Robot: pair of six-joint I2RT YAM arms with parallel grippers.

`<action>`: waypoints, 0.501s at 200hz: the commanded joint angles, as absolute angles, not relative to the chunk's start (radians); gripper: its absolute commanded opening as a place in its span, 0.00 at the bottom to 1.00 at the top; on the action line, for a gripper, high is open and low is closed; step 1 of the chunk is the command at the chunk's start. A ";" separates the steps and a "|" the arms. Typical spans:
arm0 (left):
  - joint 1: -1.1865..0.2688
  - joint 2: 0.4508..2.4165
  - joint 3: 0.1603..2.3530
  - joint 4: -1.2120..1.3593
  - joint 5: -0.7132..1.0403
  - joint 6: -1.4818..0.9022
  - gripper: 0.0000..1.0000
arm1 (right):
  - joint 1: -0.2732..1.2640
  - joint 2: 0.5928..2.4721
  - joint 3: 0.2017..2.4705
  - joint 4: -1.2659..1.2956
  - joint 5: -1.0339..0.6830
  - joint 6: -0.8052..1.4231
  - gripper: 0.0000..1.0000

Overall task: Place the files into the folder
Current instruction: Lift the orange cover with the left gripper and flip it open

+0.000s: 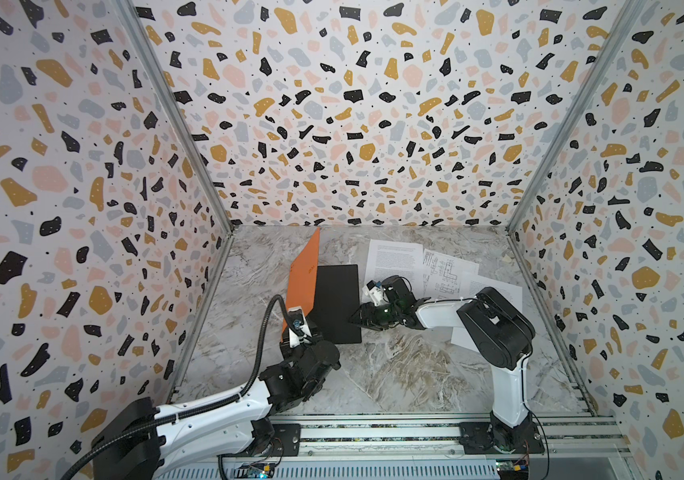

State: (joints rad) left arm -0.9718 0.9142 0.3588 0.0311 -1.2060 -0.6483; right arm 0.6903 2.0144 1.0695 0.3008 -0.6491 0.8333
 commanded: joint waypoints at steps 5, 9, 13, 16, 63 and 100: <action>-0.894 0.862 0.393 -0.127 -1.267 -0.872 0.67 | 0.686 2.048 1.062 0.175 -0.567 0.793 0.53; -0.876 0.855 0.391 -0.141 -1.261 -0.893 0.71 | 0.686 2.048 1.062 0.174 -0.566 0.791 0.53; -0.859 0.848 0.391 -0.158 -1.254 -0.925 0.76 | 0.686 2.049 1.061 0.173 -0.566 0.790 0.53; -0.844 0.843 0.391 -0.172 -1.250 -0.941 0.82 | 0.684 2.048 1.060 0.173 -0.566 0.789 0.53; -0.648 0.777 0.394 -0.246 -1.135 -1.024 0.99 | 0.683 2.049 1.058 0.175 -0.566 0.788 0.52; -0.545 0.809 0.440 -0.316 -1.090 -1.038 0.99 | 0.683 2.053 1.057 0.180 -0.572 0.790 0.52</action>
State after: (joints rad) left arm -0.5961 0.7929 0.3859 -0.2508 -1.1217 -0.9928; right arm 0.6899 2.0144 1.0702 0.2985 -0.6411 0.8040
